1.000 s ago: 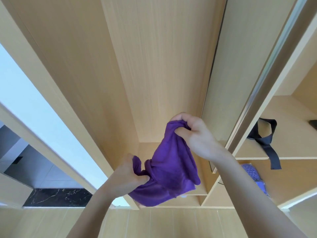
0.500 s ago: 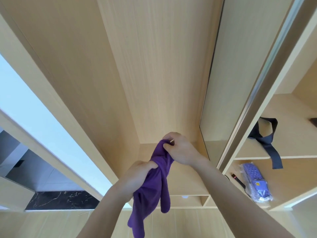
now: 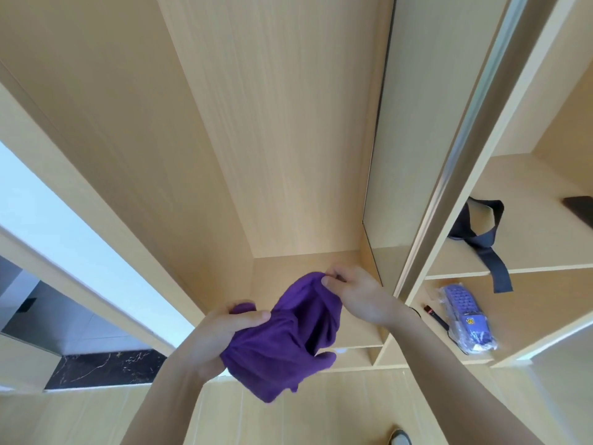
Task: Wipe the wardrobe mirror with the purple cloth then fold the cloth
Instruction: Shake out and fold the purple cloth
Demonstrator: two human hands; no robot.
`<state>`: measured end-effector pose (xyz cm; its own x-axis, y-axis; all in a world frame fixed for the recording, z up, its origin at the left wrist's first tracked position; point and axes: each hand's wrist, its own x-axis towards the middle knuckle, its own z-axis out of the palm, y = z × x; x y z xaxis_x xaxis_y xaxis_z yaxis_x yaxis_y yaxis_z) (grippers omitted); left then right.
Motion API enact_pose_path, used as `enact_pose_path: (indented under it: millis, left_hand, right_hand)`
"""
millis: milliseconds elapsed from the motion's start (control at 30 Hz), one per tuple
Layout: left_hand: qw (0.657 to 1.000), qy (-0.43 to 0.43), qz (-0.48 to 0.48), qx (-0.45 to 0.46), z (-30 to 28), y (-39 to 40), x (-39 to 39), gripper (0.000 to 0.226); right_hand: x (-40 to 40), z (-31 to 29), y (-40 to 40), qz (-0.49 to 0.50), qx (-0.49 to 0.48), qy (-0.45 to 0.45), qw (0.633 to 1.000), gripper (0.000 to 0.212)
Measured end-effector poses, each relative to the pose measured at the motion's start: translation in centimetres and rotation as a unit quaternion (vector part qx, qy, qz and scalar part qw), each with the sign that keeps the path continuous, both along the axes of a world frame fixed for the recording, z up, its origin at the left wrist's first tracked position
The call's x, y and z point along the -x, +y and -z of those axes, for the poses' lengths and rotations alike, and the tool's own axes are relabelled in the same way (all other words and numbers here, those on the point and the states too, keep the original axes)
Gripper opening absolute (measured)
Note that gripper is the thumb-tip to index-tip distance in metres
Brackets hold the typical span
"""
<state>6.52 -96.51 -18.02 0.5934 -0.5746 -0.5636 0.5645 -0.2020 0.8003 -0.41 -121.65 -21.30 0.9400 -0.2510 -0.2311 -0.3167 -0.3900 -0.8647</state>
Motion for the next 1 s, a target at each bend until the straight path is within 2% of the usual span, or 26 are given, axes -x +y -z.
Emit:
enact_pose_path:
  millis: [67,133,233,367,400,500,567,700,800,867,933,1000]
  left_hand:
    - [0.999,-0.018,0.024,0.026,-0.8,0.3,0.0,0.027]
    - [0.998,-0.029,0.024,0.056,-1.8,0.1,0.2,0.024]
    - [0.995,-0.040,0.000,0.095,-3.3,-1.1,0.7,0.030]
    - [0.992,-0.094,-0.031,0.075,-4.7,-3.1,1.3,0.025]
    - [0.991,-0.096,-0.041,0.079,-4.9,-3.5,1.4,0.021]
    - [0.988,-0.090,-0.069,0.107,-5.4,-4.1,1.7,0.018]
    - [0.984,-0.087,-0.090,0.125,-5.7,-4.2,1.8,0.016]
    - [0.980,-0.103,-0.105,0.136,-6.2,-4.3,1.9,0.010]
    - [0.978,-0.105,-0.098,0.149,-6.4,-4.4,2.1,0.014]
    - [0.978,-0.109,-0.105,0.145,-6.4,-4.5,2.1,0.016]
    - [0.979,-0.108,-0.111,0.134,-6.3,-4.3,2.2,0.022]
    - [0.980,-0.111,-0.109,0.123,-6.5,-4.3,2.3,0.031]
  right_hand:
    - [-0.7,0.4,-0.6,0.087,-0.012,-0.026,0.996,0.027]
    - [-1.4,1.1,-0.8,0.135,0.013,-0.041,0.990,0.025]
    - [-1.7,3.1,-0.1,0.120,0.057,-0.009,0.991,0.022]
    - [-1.2,5.9,1.3,0.120,0.051,0.036,0.991,0.012]
    - [-1.0,6.3,1.7,0.131,0.058,0.040,0.989,0.013]
    - [0.3,7.3,3.2,0.198,0.093,0.071,0.973,0.031]
    - [1.8,8.4,4.6,0.239,0.091,0.097,0.962,0.031]
    - [4.9,12.0,6.5,0.239,-0.015,0.188,0.952,0.032]
    - [6.5,13.7,7.5,0.180,-0.097,0.258,0.944,0.028]
    - [7.2,14.6,7.5,0.174,-0.128,0.277,0.936,0.036]
    - [7.9,14.3,7.2,0.181,-0.207,0.291,0.917,0.040]
    - [8.1,13.0,6.9,0.112,-0.254,0.299,0.913,0.034]
